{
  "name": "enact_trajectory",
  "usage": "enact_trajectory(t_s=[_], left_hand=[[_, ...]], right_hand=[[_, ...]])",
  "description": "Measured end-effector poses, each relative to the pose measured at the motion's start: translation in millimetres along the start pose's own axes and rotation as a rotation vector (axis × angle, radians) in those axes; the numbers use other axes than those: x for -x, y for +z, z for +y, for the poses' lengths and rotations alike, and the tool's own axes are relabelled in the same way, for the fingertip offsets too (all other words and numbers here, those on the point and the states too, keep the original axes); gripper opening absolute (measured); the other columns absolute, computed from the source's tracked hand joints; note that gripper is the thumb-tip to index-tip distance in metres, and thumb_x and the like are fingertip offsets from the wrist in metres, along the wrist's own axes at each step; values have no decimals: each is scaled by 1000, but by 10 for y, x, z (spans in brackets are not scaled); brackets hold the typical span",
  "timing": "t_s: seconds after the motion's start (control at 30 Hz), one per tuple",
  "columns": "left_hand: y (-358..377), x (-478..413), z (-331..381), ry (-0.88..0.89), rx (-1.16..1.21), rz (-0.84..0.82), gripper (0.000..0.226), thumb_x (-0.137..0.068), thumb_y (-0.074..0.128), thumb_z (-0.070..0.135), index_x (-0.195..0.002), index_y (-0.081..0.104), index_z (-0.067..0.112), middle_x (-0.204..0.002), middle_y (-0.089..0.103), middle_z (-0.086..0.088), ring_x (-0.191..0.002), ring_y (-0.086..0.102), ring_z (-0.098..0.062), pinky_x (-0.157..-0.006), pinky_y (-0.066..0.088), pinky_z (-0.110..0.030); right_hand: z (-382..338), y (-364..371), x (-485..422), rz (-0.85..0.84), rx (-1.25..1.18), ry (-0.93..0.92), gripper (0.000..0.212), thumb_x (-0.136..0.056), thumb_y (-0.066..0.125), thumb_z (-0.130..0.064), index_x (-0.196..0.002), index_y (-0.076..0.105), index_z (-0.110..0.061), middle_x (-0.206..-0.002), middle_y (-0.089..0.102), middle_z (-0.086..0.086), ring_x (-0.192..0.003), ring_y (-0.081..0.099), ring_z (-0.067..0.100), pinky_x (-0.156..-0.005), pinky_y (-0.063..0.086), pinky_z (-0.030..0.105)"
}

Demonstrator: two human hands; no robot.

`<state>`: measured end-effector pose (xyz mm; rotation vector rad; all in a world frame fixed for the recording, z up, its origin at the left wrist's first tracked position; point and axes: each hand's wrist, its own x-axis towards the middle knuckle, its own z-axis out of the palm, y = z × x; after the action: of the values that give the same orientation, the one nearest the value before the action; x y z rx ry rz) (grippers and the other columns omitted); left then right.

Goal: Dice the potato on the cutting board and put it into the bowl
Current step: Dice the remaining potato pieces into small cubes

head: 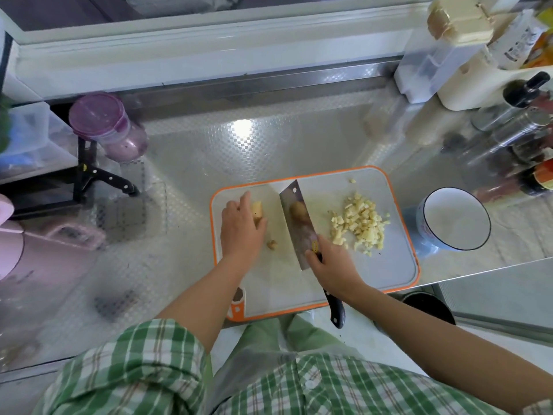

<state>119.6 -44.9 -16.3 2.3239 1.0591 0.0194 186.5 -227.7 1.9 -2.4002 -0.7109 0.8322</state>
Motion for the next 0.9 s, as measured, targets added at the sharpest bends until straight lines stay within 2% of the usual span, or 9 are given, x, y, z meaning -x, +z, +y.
enact_trajectory(t_s=[0.1,0.2,0.33,0.47,0.6,0.7,0.8,0.9], left_hand=[[17,-12,-8,-20,29,-10,45,-85,65,24,-126,51,10,-116,44,-15,-108,47,-32,-88,40,-35],[20,5,51,-116,73,-22,39,-84,64,28,-115,57,6,-115,48,-16,-108,48,-32,-91,37,-33],[23,57,198,-132,152,-44,34,-85,61,27,-112,59,6,-114,50,-16,-109,49,-32,-93,35,-32],[38,117,378,-101,259,-28,28,-86,61,24,-109,59,9,-110,52,-13,-103,52,-30,-90,38,-32],[67,171,416,-85,274,6,26,-87,60,24,-108,58,7,-108,54,-14,-101,53,-31,-89,38,-35],[72,193,380,-177,303,49,27,-90,56,25,-109,56,6,-111,55,-15,-103,54,-34,-91,42,-39],[75,236,362,-246,316,63,28,-90,56,27,-110,53,7,-111,58,-13,-102,55,-33,-88,43,-39],[117,291,365,-226,307,66,30,-86,61,28,-107,53,8,-106,61,-13,-99,56,-32,-83,41,-36]], right_hand=[[101,0,22,-4,37,-14,14,-98,46,-22,-96,47,-8,-56,41,-1,-53,44,22,-51,32,34],[265,-113,10,22,80,-5,22,-99,46,-24,-113,51,-7,-57,43,-2,-58,50,26,-54,33,33],[499,-351,-50,158,76,86,30,-97,49,-24,-121,51,-6,-69,56,12,-74,59,38,-60,38,37],[504,-461,-106,219,56,122,18,-96,50,-22,-102,51,-4,-69,51,12,-73,57,39,-60,36,37],[239,-289,40,132,35,-28,25,-96,50,-21,-118,53,-8,-68,51,6,-75,59,38,-62,39,39],[133,-49,177,17,51,-111,16,-97,48,-20,-104,50,-6,-60,44,0,-65,52,33,-57,35,38],[193,28,201,-40,90,-111,22,-98,46,-22,-110,50,-4,-64,47,2,-67,55,34,-58,39,40],[359,-133,154,-5,110,-53,27,-99,45,-23,-118,49,-4,-68,49,4,-76,58,36,-61,38,38]])
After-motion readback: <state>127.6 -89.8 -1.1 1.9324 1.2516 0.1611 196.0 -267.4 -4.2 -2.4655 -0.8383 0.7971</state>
